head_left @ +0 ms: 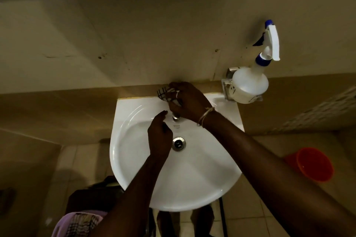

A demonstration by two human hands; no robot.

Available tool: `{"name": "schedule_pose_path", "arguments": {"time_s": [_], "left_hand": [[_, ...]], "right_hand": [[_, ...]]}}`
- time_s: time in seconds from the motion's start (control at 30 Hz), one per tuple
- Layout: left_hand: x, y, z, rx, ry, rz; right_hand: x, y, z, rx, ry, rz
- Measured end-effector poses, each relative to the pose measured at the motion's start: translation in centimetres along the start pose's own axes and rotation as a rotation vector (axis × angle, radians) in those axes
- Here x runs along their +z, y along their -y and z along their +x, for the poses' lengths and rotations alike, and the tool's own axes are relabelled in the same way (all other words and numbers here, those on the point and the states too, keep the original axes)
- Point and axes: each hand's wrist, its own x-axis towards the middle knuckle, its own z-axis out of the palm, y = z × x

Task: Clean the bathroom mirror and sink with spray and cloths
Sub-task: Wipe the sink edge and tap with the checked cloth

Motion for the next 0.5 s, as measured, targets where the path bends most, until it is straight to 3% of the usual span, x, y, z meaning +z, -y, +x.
{"name": "schedule_pose_path", "arguments": {"time_s": [0.17,0.43,0.5], "left_hand": [[-0.4,0.4,0.0,-0.03,0.005,-0.017],[-0.5,0.7,0.0,-0.065,0.033,-0.011],[-0.5,1.0,-0.1,-0.065,0.035,-0.014]], "right_hand": [[2.7,1.1,-3.0,0.048,-0.16,-0.081],[5.2,1.9,-8.6,-0.075,-0.234,-0.181],[6.0,1.4,-9.4,-0.029,-0.244,-0.125]]}}
